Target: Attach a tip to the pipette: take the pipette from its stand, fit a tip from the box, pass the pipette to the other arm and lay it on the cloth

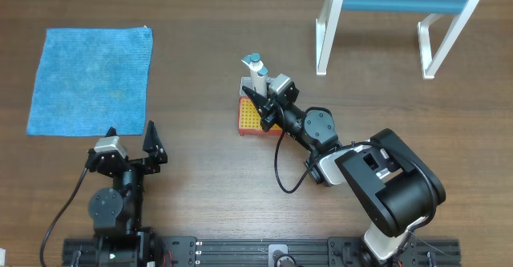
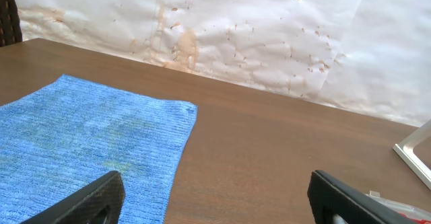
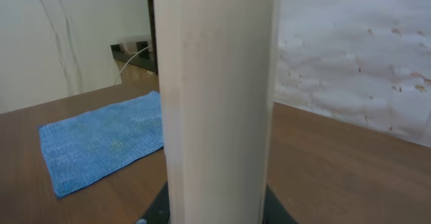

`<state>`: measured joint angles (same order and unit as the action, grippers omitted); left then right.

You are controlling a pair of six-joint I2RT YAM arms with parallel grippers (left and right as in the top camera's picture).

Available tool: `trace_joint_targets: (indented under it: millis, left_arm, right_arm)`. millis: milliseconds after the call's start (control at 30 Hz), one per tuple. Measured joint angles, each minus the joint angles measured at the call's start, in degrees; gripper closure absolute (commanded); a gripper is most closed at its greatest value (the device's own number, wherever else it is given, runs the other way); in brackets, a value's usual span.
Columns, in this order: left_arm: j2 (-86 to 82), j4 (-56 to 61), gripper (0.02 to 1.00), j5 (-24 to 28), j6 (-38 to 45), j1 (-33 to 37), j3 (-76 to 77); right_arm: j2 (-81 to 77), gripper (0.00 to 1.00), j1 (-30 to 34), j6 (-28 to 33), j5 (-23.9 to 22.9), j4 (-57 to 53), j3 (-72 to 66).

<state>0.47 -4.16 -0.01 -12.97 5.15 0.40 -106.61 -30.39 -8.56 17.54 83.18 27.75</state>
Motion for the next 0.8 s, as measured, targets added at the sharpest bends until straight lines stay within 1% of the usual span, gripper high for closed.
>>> trace_joint_targets:
  millis: [800]
  left_arm:
    - [0.0,0.0,0.139,0.0,0.0,0.0,0.0]
  right_arm:
    - [-1.2,0.921,0.0,-0.2,0.2,-0.2,0.8]
